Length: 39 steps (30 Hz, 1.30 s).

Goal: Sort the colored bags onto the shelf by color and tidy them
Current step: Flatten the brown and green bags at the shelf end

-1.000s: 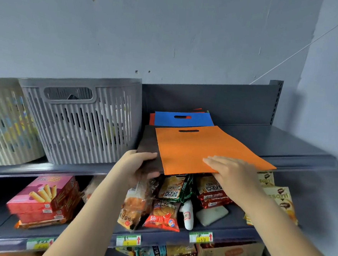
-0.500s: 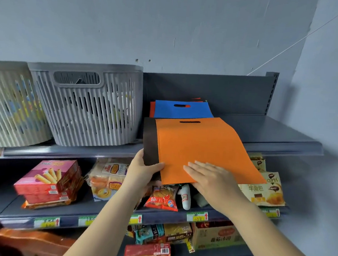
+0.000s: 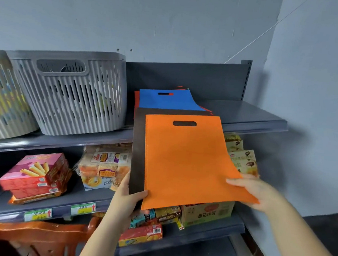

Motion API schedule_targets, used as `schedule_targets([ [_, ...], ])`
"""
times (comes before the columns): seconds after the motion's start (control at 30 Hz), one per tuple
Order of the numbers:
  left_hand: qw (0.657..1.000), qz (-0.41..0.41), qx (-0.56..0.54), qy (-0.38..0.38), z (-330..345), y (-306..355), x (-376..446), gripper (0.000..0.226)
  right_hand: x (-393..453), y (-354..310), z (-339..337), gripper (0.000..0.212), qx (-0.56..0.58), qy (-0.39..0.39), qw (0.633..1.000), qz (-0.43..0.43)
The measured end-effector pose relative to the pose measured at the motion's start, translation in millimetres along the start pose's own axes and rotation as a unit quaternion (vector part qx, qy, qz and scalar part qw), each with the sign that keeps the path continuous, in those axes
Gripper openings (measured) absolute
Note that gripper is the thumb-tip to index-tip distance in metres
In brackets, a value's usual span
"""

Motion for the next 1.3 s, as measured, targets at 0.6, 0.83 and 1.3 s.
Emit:
schedule_targets([
  [0.6,0.973,0.111,0.191,-0.060,100.6,-27.5,-54.8,0.051,-176.6,58.0,-93.0,0.011,-0.080,0.260,0.955,-0.120],
  [0.83,0.973,0.112,0.152,-0.135,185.3,-41.2,-84.0,0.043,-254.2,103.5,-148.4,0.024,-0.008,0.336,0.936,-0.100],
  [1.3,0.924,0.050,0.108,-0.364,331.4,-78.2,-56.5,0.041,-336.9,139.0,-206.3,0.018,0.100,0.495,0.859,-0.082],
])
Point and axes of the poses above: each hand's wrist, its own x-axis towards the middle knuckle, its own z-axis out of the palm, y = z × x, the point moved 9 cm from there along x, towards the middle knuckle, and after that the axes turned 4 degrees about -y, right-handed, at the moved point
